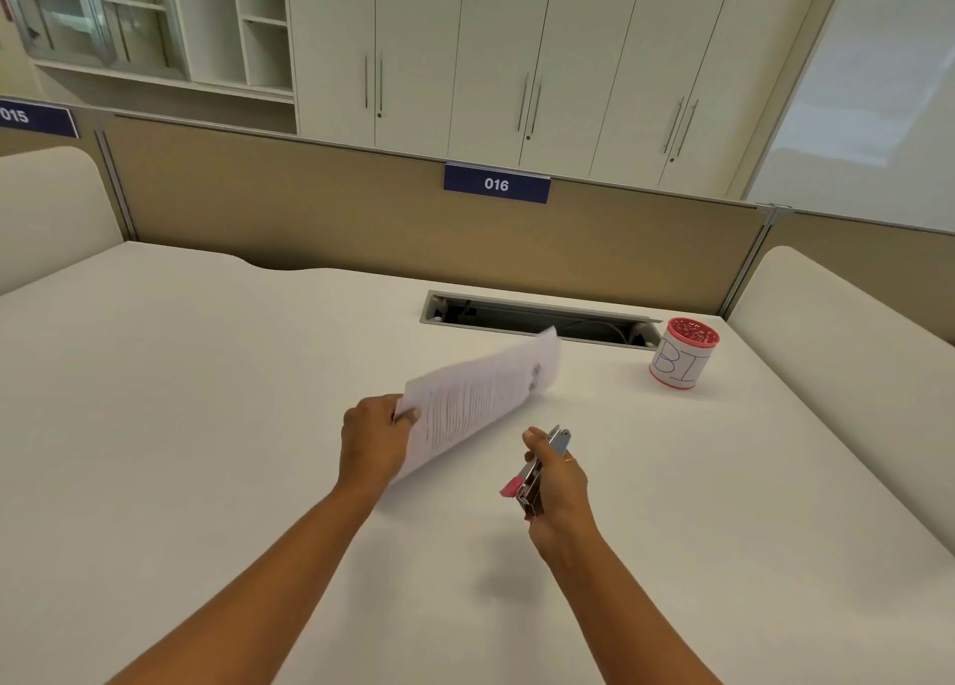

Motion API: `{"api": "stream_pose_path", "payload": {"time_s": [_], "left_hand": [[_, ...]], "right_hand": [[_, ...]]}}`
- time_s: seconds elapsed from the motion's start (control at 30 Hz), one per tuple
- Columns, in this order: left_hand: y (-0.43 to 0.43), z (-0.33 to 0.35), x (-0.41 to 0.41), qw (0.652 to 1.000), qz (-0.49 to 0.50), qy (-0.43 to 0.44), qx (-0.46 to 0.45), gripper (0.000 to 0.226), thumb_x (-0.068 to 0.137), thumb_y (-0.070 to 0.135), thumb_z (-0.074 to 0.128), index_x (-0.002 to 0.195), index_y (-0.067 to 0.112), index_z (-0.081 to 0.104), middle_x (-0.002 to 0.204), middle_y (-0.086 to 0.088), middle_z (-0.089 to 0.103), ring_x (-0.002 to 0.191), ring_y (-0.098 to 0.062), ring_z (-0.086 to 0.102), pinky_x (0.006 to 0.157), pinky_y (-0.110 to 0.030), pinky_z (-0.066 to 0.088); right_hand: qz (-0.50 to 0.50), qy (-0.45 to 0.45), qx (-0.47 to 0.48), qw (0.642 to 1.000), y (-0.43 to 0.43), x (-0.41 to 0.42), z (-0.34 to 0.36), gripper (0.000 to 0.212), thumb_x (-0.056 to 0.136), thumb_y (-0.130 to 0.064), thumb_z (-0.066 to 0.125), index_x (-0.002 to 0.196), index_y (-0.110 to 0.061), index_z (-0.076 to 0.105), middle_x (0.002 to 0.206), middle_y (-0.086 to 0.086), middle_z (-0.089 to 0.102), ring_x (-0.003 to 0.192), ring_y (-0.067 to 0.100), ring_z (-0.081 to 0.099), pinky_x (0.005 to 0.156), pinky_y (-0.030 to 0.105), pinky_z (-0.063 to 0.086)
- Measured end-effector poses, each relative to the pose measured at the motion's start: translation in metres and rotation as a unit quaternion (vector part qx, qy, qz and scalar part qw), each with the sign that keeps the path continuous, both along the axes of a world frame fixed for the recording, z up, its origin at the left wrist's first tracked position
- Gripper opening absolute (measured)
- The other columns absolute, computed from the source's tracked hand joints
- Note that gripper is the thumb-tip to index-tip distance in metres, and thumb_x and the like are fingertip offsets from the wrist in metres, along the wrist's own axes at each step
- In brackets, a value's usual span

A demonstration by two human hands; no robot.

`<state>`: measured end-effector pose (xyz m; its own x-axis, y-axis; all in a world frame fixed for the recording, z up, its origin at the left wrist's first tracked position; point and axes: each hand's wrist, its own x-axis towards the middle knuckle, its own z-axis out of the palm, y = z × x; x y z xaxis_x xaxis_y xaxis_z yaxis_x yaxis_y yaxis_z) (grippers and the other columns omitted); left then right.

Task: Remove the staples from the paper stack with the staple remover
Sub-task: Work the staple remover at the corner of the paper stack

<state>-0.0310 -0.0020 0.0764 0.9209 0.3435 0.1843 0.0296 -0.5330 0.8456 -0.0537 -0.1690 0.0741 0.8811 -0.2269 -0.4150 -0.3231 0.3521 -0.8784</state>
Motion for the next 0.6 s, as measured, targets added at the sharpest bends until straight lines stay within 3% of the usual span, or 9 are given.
{"api": "stream_pose_path", "payload": {"time_s": [0.1,0.23,0.33,0.43,0.6], "left_hand": [[-0.001,0.006,0.004,0.978,0.046,0.024,-0.202,0.025,0.088,0.012,0.059,0.109,-0.003,0.065,0.107,-0.015,0.067,0.092,-0.032,0.062,0.082,-0.041,0.054],[-0.007,0.012,0.003,0.869,0.058,0.044,-0.49,0.033,0.085,0.001,0.061,0.118,-0.001,0.06,0.11,-0.01,0.062,0.099,-0.028,0.059,0.082,-0.037,0.05],[-0.011,0.019,0.001,0.822,0.049,0.032,-0.567,0.03,0.084,-0.002,0.06,0.114,0.001,0.06,0.111,-0.011,0.062,0.095,-0.025,0.061,0.076,-0.034,0.052],[-0.013,0.025,-0.002,0.793,0.033,0.007,-0.608,0.029,0.085,-0.003,0.058,0.113,0.004,0.06,0.108,-0.01,0.062,0.08,-0.017,0.063,0.062,-0.027,0.05],[-0.015,0.031,-0.003,0.765,0.018,0.003,-0.643,0.021,0.086,-0.001,0.058,0.105,0.008,0.058,0.109,-0.01,0.062,0.079,-0.016,0.063,0.061,-0.028,0.051]], "right_hand": [[0.032,0.065,0.024,0.997,0.001,-0.002,-0.005,0.012,0.084,-0.02,0.064,0.077,-0.014,0.057,0.071,0.001,0.052,0.053,0.012,0.043,0.048,0.024,0.033],[0.129,0.133,0.048,0.981,0.01,-0.009,-0.018,0.012,0.083,-0.018,0.063,0.072,-0.013,0.061,0.064,-0.001,0.055,0.031,0.007,0.045,0.035,0.015,0.036],[0.185,0.163,0.079,0.966,0.022,-0.02,-0.027,0.023,0.083,-0.033,0.065,0.08,-0.011,0.066,0.053,-0.003,0.06,0.032,0.006,0.047,0.034,0.014,0.038],[0.191,0.175,0.144,0.955,0.034,-0.025,-0.029,0.044,0.08,-0.049,0.063,0.086,-0.006,0.066,0.06,0.003,0.068,0.032,0.009,0.047,0.033,0.015,0.039],[0.19,0.167,0.187,0.949,0.039,-0.023,-0.026,0.054,0.082,-0.056,0.056,0.09,-0.003,0.065,0.07,0.007,0.073,0.033,0.011,0.049,0.034,0.015,0.042]]}}
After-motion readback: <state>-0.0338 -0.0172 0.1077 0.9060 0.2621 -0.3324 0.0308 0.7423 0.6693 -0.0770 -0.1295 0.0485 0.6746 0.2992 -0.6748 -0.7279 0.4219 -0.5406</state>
